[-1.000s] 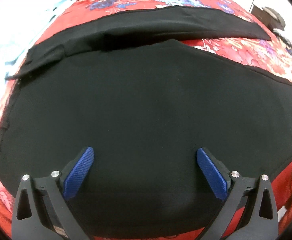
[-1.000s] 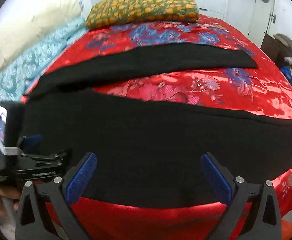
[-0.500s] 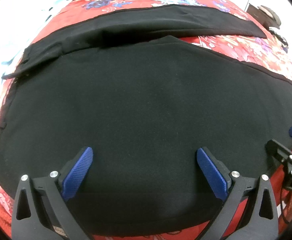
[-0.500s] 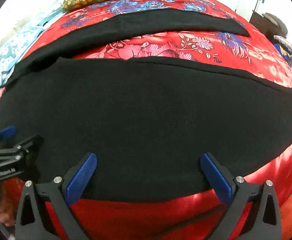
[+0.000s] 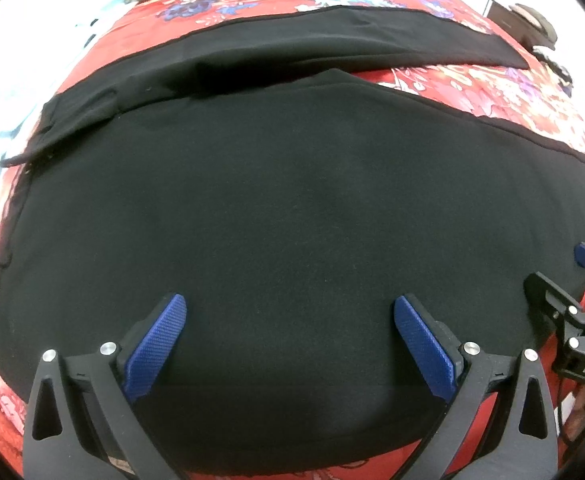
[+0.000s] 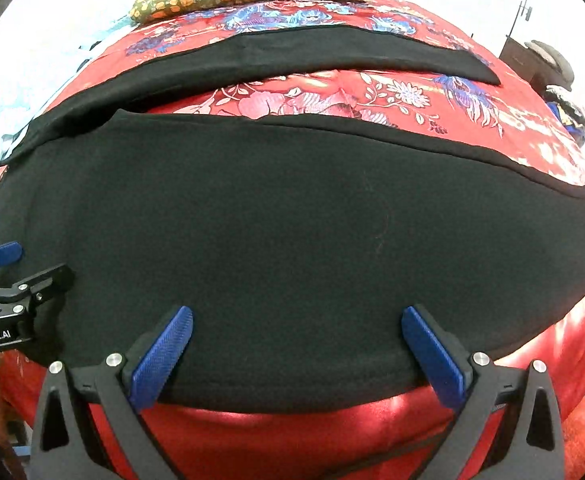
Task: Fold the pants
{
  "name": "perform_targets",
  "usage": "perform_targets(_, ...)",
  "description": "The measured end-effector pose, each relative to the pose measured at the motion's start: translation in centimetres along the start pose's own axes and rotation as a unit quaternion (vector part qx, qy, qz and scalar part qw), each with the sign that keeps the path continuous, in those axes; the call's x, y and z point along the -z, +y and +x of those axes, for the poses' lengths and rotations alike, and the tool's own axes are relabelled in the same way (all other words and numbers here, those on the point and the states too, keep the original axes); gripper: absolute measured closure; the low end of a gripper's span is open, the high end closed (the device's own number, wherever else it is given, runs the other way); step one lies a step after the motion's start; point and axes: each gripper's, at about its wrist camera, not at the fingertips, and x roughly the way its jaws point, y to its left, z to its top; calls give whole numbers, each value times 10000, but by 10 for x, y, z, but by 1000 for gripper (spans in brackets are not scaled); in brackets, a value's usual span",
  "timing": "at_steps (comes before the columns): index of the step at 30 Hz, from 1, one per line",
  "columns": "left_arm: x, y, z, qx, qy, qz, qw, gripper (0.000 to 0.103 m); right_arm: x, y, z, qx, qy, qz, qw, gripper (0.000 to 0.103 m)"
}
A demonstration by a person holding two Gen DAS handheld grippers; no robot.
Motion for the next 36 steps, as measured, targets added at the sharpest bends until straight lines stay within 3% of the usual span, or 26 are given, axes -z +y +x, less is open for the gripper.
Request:
perform_targets(5, 0, 3, -3, 90, -30, -30, 9999, 0, -5, -4, -4, -136, 137, 3, 9998, 0)
perform_targets(8, -2, 7, -10, 185, -31, -166, 9997, 1, -5, -10, -21, -172, -122, 209, 9996, 0)
perform_targets(12, -4, 16, -25, 357, -331, -410, 9980, 1, -7, -6, -37, -127, -343, -7, 9993, 0)
perform_targets(22, -3, 32, -16, 164, -55, -629, 9979, 1, -7, -6, -41, -159, -412, 12, 9990, 0)
perform_targets(36, -3, 29, -24, 229, -272, -598, 9976, 1, -1, -16, -45, -219, -465, 144, 9986, 0)
